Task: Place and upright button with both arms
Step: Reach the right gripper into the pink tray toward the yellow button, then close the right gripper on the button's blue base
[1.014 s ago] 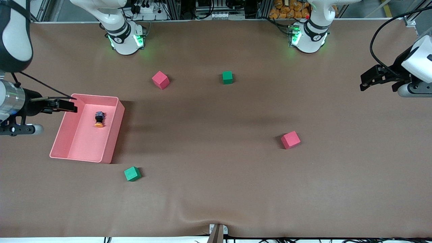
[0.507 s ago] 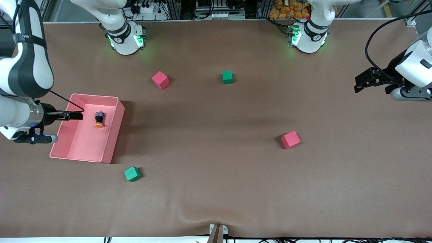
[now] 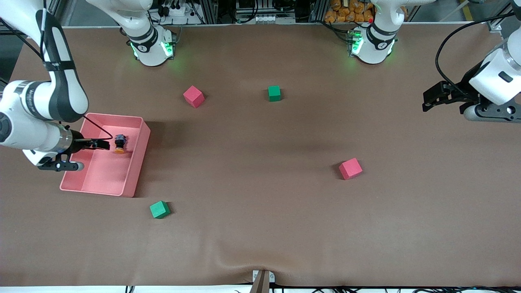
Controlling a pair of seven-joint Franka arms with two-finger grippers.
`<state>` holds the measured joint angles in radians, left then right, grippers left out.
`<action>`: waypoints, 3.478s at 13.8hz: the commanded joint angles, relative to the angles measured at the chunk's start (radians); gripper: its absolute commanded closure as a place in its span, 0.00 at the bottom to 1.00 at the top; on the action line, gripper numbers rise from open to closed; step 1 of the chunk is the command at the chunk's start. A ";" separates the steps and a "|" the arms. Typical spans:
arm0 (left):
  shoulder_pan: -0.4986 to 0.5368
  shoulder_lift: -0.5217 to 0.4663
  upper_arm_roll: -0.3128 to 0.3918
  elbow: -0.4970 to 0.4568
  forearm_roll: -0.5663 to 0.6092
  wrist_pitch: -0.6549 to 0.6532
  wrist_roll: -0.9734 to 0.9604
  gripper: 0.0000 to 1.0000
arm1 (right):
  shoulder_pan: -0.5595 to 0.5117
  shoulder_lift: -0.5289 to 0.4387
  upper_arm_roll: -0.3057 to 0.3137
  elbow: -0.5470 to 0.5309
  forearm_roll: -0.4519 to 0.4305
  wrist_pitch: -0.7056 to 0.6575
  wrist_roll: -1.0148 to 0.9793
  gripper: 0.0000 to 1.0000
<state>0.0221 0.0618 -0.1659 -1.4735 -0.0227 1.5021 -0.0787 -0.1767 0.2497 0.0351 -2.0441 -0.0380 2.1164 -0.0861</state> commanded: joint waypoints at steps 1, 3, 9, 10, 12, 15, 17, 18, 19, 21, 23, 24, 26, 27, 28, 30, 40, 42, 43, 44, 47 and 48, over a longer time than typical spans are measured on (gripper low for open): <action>0.002 0.023 -0.006 0.010 -0.017 0.003 -0.004 0.00 | -0.029 -0.047 0.017 -0.140 -0.011 0.138 -0.033 0.00; 0.002 0.041 -0.006 0.010 -0.016 0.003 -0.004 0.00 | -0.029 -0.044 0.016 -0.145 -0.011 0.151 -0.035 0.00; 0.007 0.053 -0.006 0.010 -0.014 0.003 0.007 0.00 | -0.035 -0.049 0.016 -0.251 -0.011 0.298 -0.038 0.00; 0.013 0.049 -0.006 0.010 -0.016 0.001 0.016 0.00 | -0.044 -0.049 0.016 -0.269 -0.011 0.327 -0.038 0.00; 0.015 0.044 -0.006 0.010 -0.016 0.000 0.019 0.00 | -0.047 -0.040 0.016 -0.289 -0.011 0.379 -0.035 0.00; 0.016 0.026 -0.004 0.012 -0.011 -0.003 0.017 0.00 | -0.053 -0.021 0.017 -0.291 -0.005 0.399 -0.021 0.00; 0.019 0.023 -0.001 0.012 -0.013 -0.003 0.013 0.00 | -0.056 -0.009 0.020 -0.289 0.018 0.399 -0.018 0.00; 0.019 0.023 0.000 0.012 -0.013 -0.002 0.013 0.00 | -0.056 -0.006 0.020 -0.291 0.045 0.399 -0.018 0.00; 0.019 0.023 0.002 0.013 -0.006 -0.003 0.010 0.00 | -0.053 -0.006 0.020 -0.291 0.070 0.399 -0.020 0.00; 0.019 0.024 0.006 0.015 0.000 0.003 0.014 0.00 | -0.056 0.011 0.019 -0.289 0.070 0.401 -0.049 0.00; 0.022 0.024 0.008 0.041 0.009 0.009 0.017 0.00 | -0.059 0.022 0.017 -0.289 0.070 0.401 -0.078 0.00; 0.028 0.023 0.008 0.041 0.009 0.009 0.017 0.00 | -0.059 0.023 0.017 -0.291 0.070 0.411 -0.080 0.00; 0.039 0.023 0.008 0.041 0.009 0.007 0.019 0.00 | -0.058 0.031 0.017 -0.292 0.070 0.425 -0.080 0.00; 0.041 0.023 0.008 0.041 0.007 0.007 0.022 0.00 | -0.058 0.033 0.017 -0.294 0.070 0.427 -0.080 0.00; 0.041 0.023 0.009 0.042 0.009 0.007 0.022 0.00 | -0.058 0.034 0.017 -0.294 0.070 0.427 -0.080 0.00; 0.041 0.024 0.025 0.044 0.029 0.007 0.045 0.00 | -0.056 0.045 0.017 -0.295 0.069 0.427 -0.081 0.00; 0.097 0.018 0.022 0.062 0.053 -0.033 0.129 0.00 | -0.046 0.074 0.019 -0.291 0.067 0.357 -0.084 0.00; 0.113 0.016 0.019 0.059 0.043 -0.037 0.125 0.00 | -0.035 0.074 0.020 -0.286 0.067 0.315 -0.099 0.20; 0.111 0.016 0.011 0.058 0.043 -0.040 0.125 0.00 | -0.035 0.074 0.020 -0.286 0.067 0.307 -0.112 0.31; 0.105 0.016 0.006 0.058 0.041 -0.043 0.122 0.00 | -0.035 0.075 0.020 -0.286 0.067 0.294 -0.116 0.41; 0.110 0.021 -0.020 0.059 0.024 -0.049 0.076 0.00 | -0.033 0.074 0.020 -0.285 0.067 0.281 -0.118 0.73; 0.111 0.023 -0.018 0.058 0.001 -0.049 0.071 0.00 | -0.033 0.075 0.020 -0.285 0.067 0.280 -0.118 0.82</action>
<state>0.1179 0.0923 -0.1748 -1.4129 0.0101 1.4664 0.0052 -0.2074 0.3307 0.0506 -2.3256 0.0167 2.4051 -0.1839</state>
